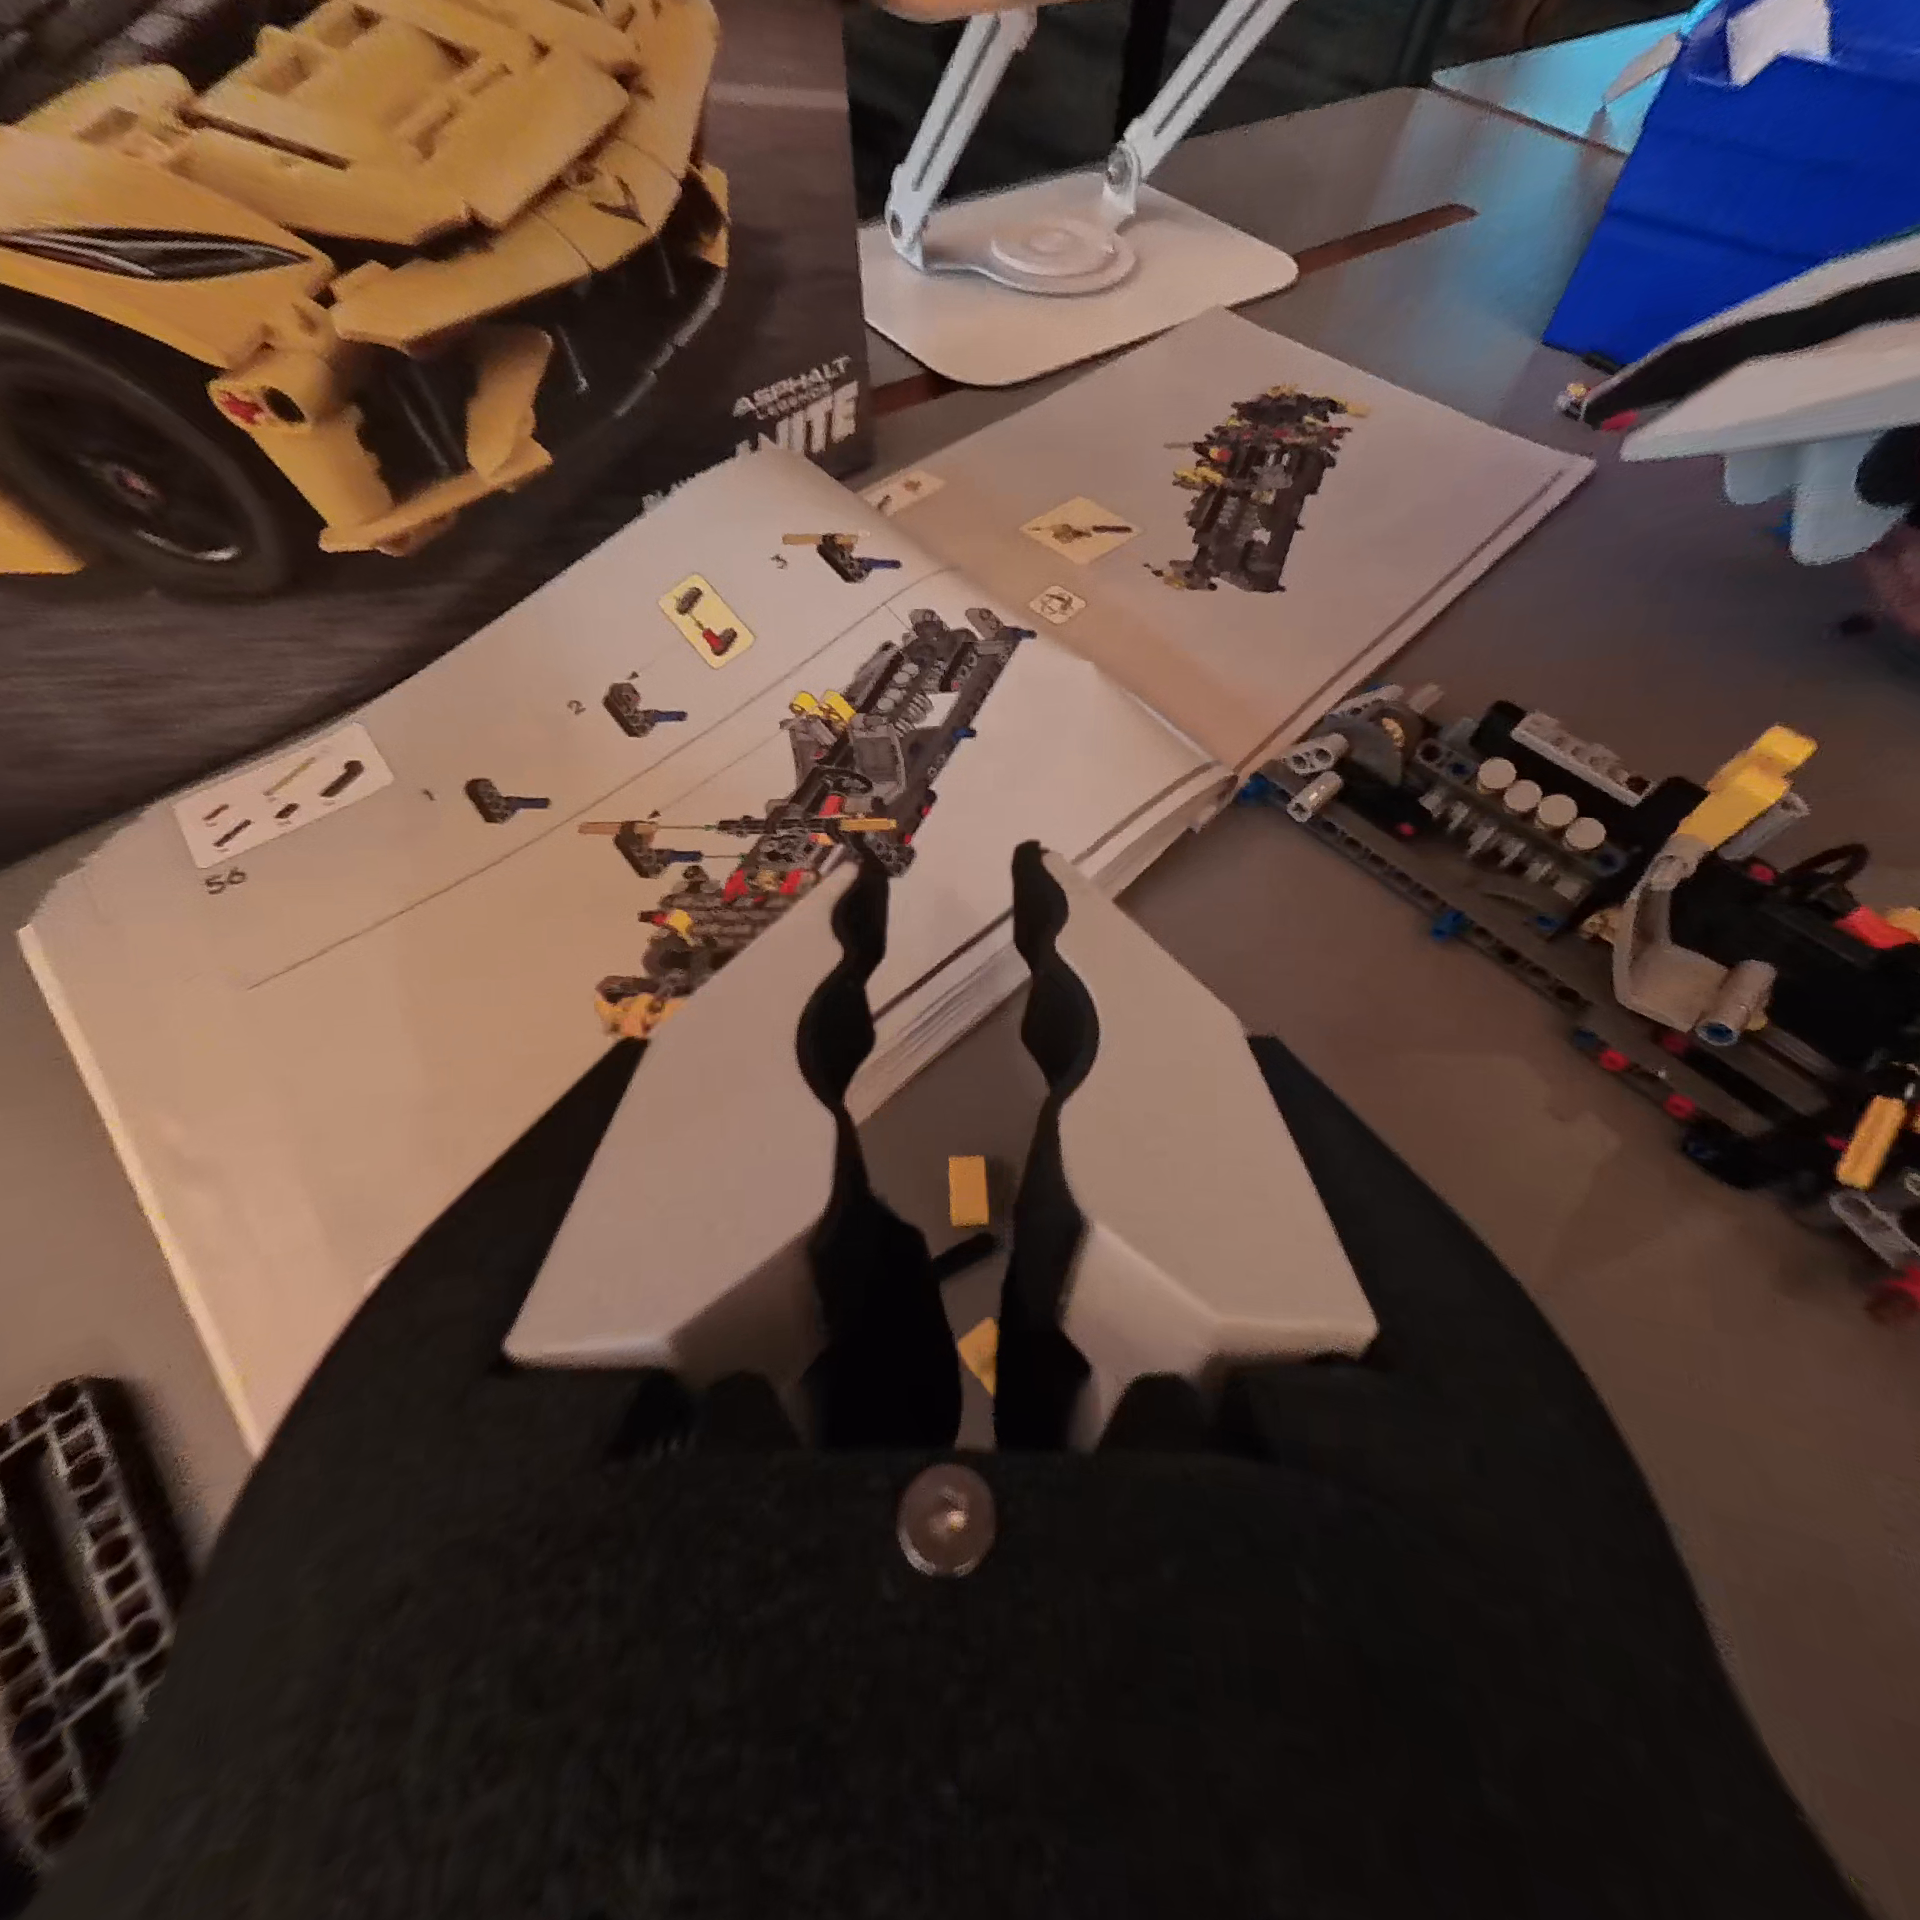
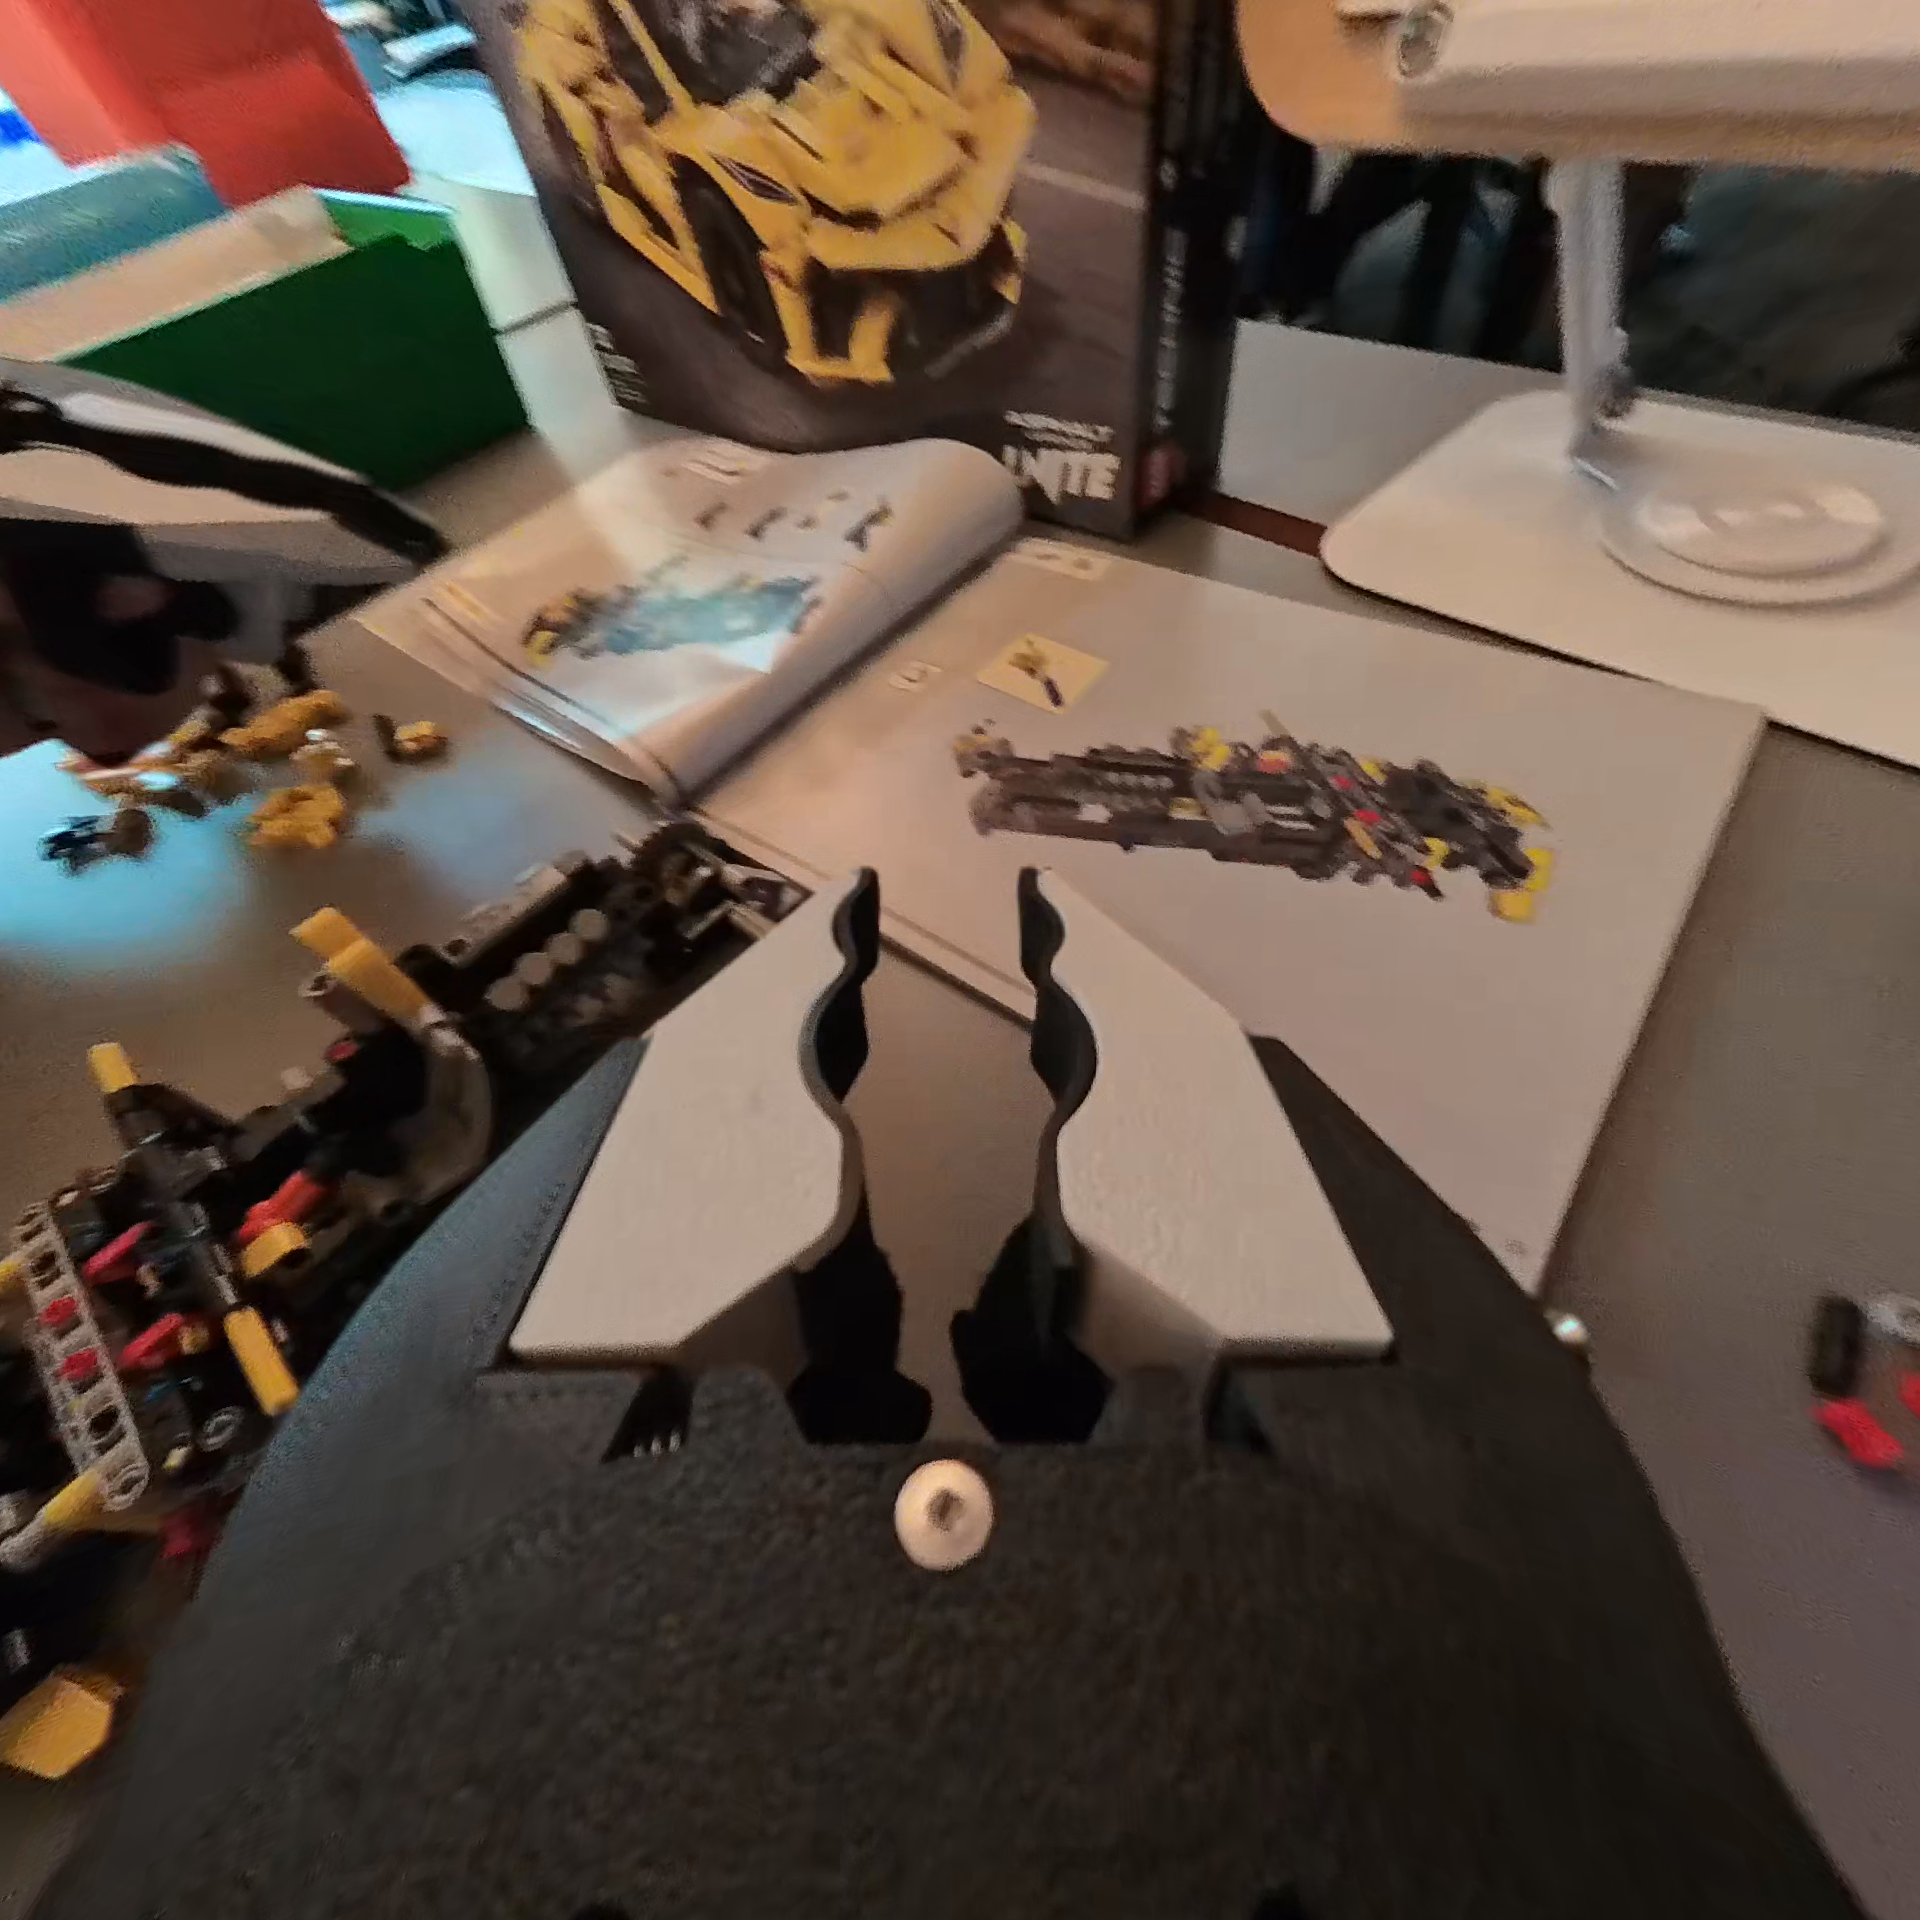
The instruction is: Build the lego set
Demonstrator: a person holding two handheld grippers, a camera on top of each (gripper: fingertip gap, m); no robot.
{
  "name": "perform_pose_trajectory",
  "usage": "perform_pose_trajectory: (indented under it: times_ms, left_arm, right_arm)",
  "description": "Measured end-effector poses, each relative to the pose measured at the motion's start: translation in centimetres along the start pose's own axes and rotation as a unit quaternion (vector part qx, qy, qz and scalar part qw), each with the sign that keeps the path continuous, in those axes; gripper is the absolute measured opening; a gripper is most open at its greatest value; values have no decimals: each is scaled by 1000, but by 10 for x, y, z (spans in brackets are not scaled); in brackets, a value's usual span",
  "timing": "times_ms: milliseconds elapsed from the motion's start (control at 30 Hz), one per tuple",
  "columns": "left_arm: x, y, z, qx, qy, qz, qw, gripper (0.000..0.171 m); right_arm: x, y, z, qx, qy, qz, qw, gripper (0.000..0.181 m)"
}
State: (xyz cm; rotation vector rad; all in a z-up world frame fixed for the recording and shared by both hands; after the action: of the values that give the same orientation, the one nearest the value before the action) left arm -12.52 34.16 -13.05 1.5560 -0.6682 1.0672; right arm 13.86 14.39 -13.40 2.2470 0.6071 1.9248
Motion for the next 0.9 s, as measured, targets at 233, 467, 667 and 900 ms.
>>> perform_pose_trajectory:
  times_ms: [233,467,667,900]
  left_arm:
    - [-13,-13,8,-31,-1,-43,999,33]
    - [-4,-1,2,-91,51,4,995,10]
    - [5,6,9,-109,41,28,993,9]
    - [3,2,18,-104,9,21,994,22]
  right_arm:
    - [-7,2,11,-44,19,-37,998,25]
    - [-16,-4,13,-43,8,-52,998,17]
    - [-14,2,21,-66,-9,-53,996,17]
    - [-15,4,27,-86,-5,-62,994,33]
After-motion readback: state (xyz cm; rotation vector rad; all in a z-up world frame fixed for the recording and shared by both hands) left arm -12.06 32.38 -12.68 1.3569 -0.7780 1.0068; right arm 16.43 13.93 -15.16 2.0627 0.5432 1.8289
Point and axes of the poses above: each gripper's, where its closed fingertips meet, y back along the fingers, x out of its top, z = x × y across the jaws, the point moved 7 cm from there along y, back along the fingers, and after that the axes turned 5 degrees about x, right-handed, at the moved point
